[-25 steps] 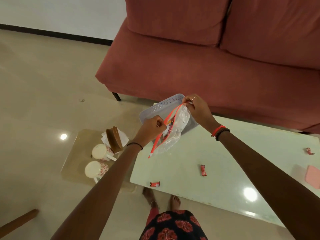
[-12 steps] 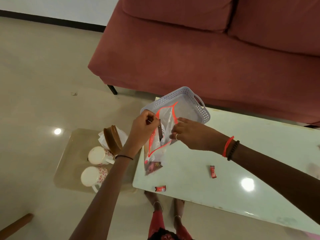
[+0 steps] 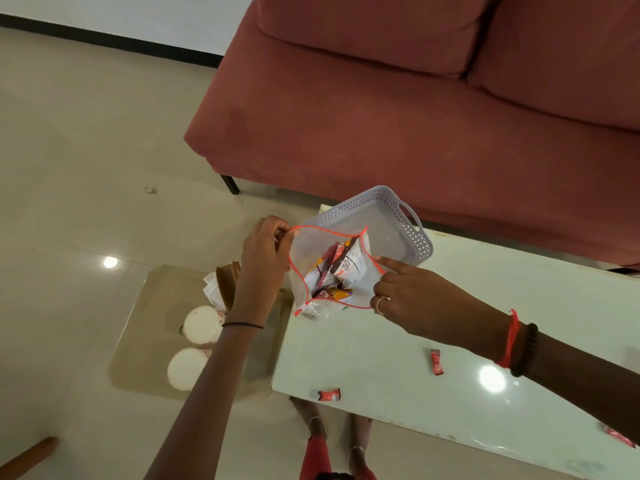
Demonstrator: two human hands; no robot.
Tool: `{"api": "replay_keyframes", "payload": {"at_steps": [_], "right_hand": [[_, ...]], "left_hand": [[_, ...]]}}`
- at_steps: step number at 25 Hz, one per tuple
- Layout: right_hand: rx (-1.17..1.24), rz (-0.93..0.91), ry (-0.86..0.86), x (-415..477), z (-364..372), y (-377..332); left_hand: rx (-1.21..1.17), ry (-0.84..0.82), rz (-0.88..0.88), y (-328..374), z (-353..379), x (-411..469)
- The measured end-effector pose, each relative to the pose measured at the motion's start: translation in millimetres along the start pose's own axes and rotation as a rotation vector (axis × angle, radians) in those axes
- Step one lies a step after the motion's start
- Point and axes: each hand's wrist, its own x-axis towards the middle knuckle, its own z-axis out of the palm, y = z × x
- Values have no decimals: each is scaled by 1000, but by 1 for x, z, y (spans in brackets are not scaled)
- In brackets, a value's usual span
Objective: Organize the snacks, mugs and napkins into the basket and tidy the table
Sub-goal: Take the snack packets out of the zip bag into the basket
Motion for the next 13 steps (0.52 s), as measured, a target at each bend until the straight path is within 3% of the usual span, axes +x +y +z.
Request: {"api": "replay_keyframes", "payload": {"at_steps": [6,13], "right_hand": [[214,334,-292,58,-4,14],[41,317,-575,124,84,14]], "left_hand": [[15,-200,197,19,28,1],[130,-188,221,21,21,12]]}}
